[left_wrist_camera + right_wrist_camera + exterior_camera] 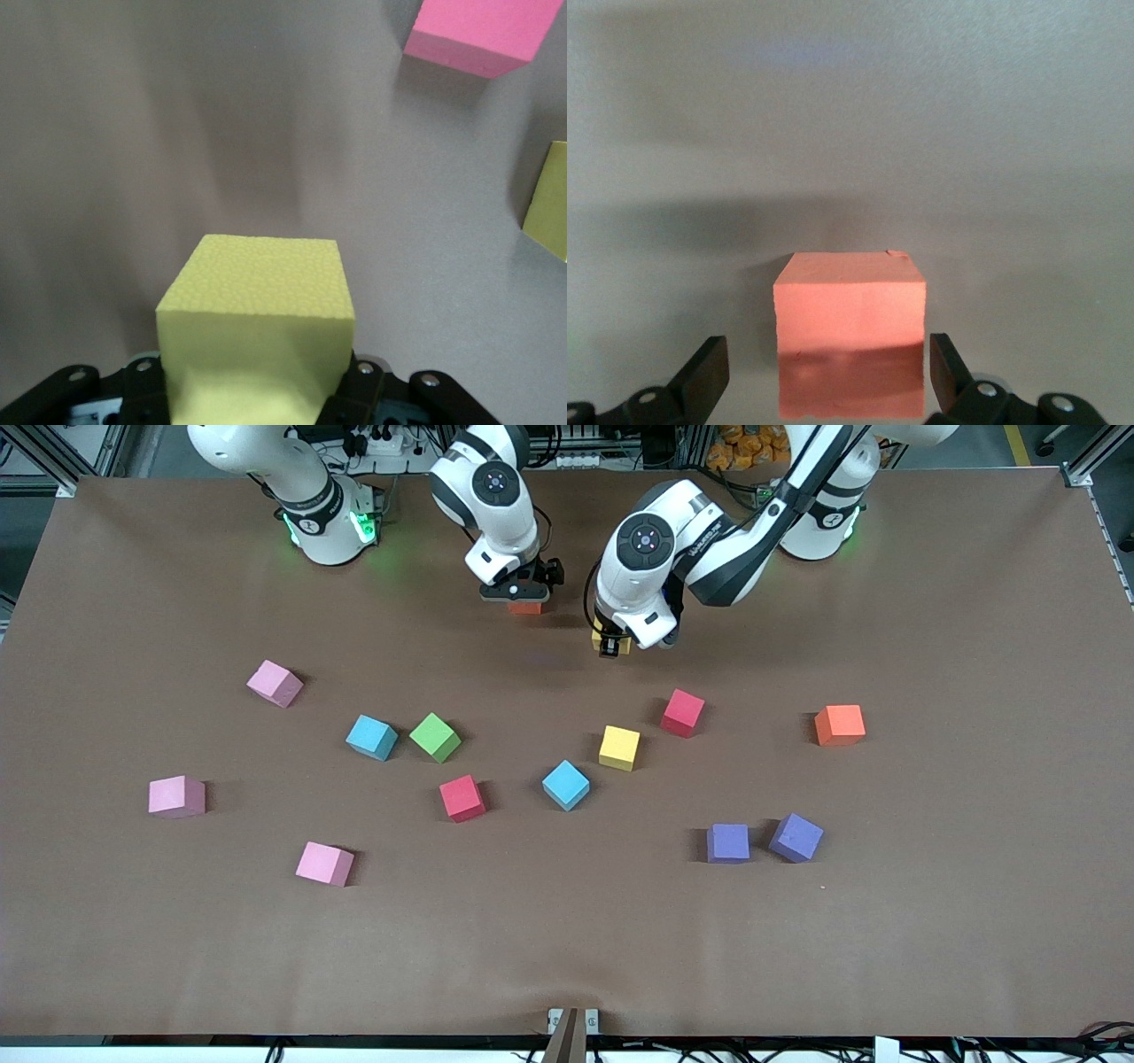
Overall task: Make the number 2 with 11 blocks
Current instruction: 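Lower the orange block onto the table and open the right gripper, then reach the right gripper down to the cyan block and grasp it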
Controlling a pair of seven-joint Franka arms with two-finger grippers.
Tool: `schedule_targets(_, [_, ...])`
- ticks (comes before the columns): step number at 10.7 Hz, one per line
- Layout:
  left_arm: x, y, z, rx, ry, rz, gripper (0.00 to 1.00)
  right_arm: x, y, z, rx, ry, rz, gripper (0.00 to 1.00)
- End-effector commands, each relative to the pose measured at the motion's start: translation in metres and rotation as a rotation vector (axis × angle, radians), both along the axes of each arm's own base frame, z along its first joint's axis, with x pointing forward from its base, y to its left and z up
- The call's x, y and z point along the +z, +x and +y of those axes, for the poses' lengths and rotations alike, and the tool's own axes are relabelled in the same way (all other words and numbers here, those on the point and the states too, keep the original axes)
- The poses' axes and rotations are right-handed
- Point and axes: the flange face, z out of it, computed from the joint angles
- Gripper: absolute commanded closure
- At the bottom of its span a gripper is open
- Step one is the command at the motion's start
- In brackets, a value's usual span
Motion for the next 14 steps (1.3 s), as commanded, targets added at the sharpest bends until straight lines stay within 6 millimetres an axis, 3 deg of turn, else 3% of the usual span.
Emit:
schedule_targets(1, [-0.007,-0.01,-0.003,0.019,0.006,-0.026,1.0,0.022,0.004,-0.017,-0.005,0.021,0.006,0.0])
schedule_targets(5, [-0.02,-0.035,-0.008,0.018,0.031,-0.012,1.0,0.075,0.022,-0.047,-0.001,0.053,0.022,0.0])
schedule_targets(8, [-0.036,-0.061,-0.024,0.042,0.025,-0.015,1.0,0.115,0.058,-0.08,0.009,0.022,-0.046,0.0])
schedule_targets(12, [-0.056,-0.089,-0.045,0.118,0.031,0.001,1.0,0.153,0.161,-0.144,-0.134,0.073,-0.122,0.0])
schedule_targets(14, [-0.067,-0.101,-0.055,0.122,0.051,-0.002,1.0,0.147,0.229,-0.193,-0.194,0.071,-0.144,0.0])
